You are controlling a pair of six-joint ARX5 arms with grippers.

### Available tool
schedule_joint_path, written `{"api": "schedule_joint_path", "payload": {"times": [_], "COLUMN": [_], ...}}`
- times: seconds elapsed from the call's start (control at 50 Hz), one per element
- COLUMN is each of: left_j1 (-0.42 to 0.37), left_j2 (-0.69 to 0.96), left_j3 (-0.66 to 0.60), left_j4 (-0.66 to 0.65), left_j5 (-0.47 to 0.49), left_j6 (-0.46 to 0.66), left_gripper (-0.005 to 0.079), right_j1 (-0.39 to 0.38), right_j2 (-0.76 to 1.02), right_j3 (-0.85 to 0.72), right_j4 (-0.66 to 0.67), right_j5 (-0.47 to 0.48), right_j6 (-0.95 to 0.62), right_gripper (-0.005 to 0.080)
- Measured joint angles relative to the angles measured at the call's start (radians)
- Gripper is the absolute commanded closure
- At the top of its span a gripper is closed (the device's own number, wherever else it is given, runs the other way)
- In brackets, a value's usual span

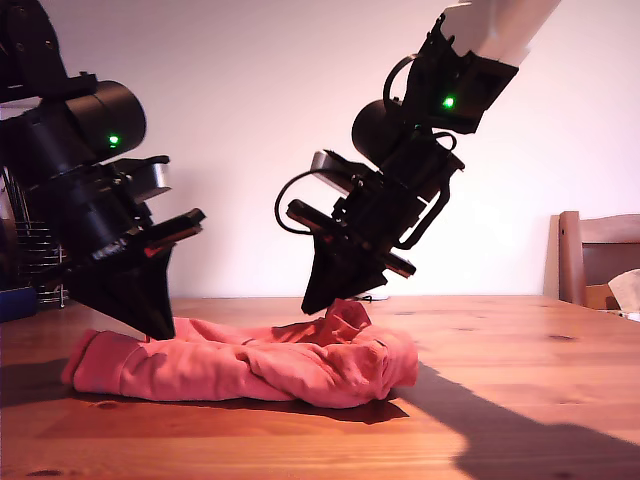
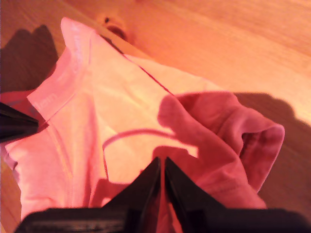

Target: Fold the underwear in front of you. After folding it, place it to the right side.

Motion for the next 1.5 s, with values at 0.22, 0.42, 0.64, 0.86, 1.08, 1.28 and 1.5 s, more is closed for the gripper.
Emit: {"api": "schedule_joint_path", "payload": {"times": [0.22, 0.42, 0.64, 0.86, 1.08, 1.28, 1.5], "left_j1": [-0.047, -0.054, -0.054, -0.051, -0.049, -0.047, -0.049], "left_j2": [0.041, 0.041, 0.041, 0.04, 0.04, 0.04, 0.038], "left_j3": [0.0, 0.0, 0.005, 0.019, 0.025, 0.026, 0.031], "left_j4": [-0.076, -0.124, -0.139, -0.213, -0.284, -0.329, -0.339], "left_j5": [-0.002, -0.04, -0.077, -0.084, -0.049, -0.036, -0.097], "left_j6": [0.0, 0.01, 0.036, 0.098, 0.199, 0.239, 0.272], "left_gripper": [0.0762, 0.0762, 0.0762, 0.0762, 0.0762, 0.0762, 0.0762], "right_j1": [-0.02, -0.032, -0.033, -0.032, -0.025, 0.004, 0.019], "right_j2": [0.0, 0.0, 0.0, 0.008, 0.031, 0.031, 0.031], "right_j3": [0.0, 0.0, 0.0, 0.0, 0.0, 0.0, 0.0], "right_j4": [-0.061, -0.08, -0.098, -0.136, -0.173, -0.185, -0.251], "right_j5": [0.02, 0.064, 0.079, 0.079, 0.079, 0.077, 0.055], "right_j6": [-0.044, -0.087, -0.099, -0.119, -0.122, -0.122, -0.125], "right_gripper": [0.0763, 0.0763, 0.0763, 0.0763, 0.0763, 0.0763, 0.0763]}}
